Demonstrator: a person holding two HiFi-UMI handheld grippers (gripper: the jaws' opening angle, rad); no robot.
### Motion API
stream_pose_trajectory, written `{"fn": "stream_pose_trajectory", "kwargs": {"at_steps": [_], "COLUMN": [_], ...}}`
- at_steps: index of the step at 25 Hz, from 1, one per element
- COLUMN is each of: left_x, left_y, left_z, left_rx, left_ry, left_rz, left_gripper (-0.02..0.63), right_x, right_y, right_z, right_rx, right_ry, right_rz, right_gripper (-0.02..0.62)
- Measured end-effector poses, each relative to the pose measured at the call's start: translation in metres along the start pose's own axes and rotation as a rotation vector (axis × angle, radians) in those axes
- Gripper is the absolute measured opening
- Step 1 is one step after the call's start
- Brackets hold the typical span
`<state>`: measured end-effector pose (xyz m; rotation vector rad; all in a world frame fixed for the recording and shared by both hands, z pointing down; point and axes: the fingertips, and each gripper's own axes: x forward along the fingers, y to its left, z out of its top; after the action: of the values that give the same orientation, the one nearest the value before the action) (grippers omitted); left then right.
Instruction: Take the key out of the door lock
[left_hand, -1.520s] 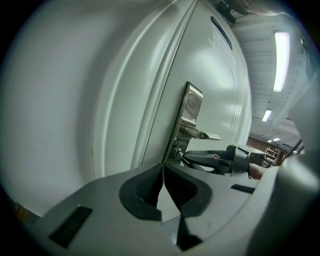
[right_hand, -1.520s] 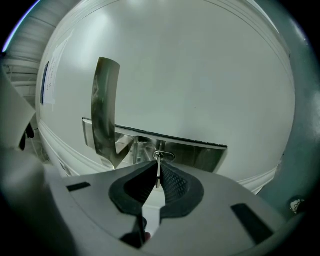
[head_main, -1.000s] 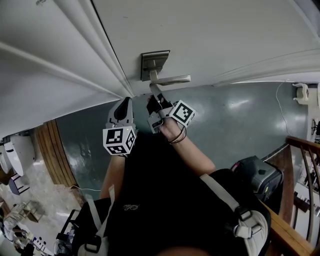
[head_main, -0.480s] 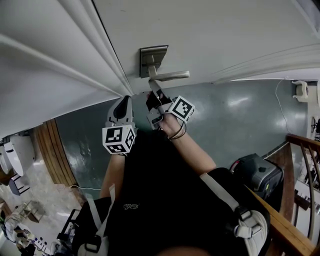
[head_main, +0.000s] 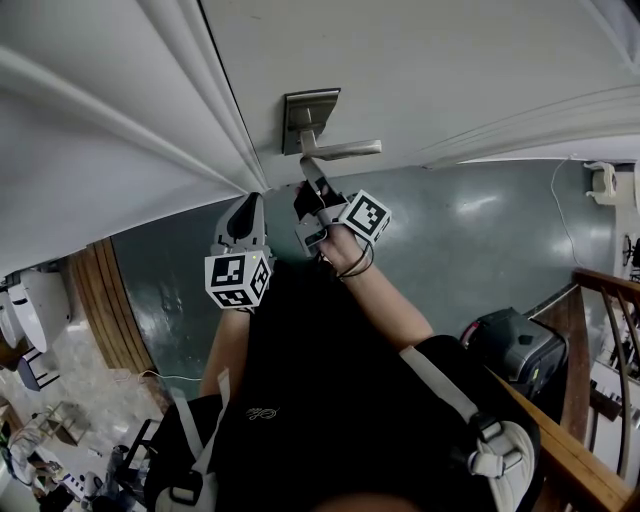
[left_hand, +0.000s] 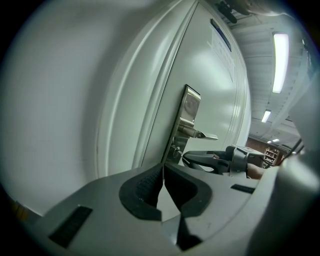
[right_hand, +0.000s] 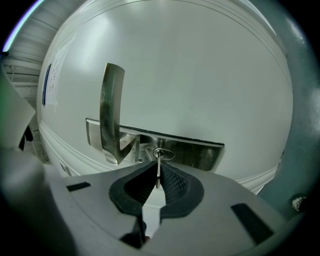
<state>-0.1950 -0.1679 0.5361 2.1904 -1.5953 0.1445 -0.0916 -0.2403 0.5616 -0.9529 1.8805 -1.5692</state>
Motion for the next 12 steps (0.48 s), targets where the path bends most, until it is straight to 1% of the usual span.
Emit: {"fn": "stream_pose_trajectory", "kwargs": {"at_steps": [6,12], "left_x": [0.0020,0.0023], "left_y": [0.0009,-0.0009], "left_z": [-0.0002,-0.0005], "left_rx": [0.000,0.002], "left_ry": [0.001,0.002], "left_rz": [-0.001,-0.005], "left_gripper": [0.028,0.028], "right_x": [-0.0008,-0.0016], "right_y": [0.0004,-0.0005], "right_z": [-0.0009,-0.0007], "right_rx": [0.013,-0.001], "right_ry": [-0.004,0.002], "right_rz": [0.011,0.010], "right_gripper": [0.032,0.032]}}
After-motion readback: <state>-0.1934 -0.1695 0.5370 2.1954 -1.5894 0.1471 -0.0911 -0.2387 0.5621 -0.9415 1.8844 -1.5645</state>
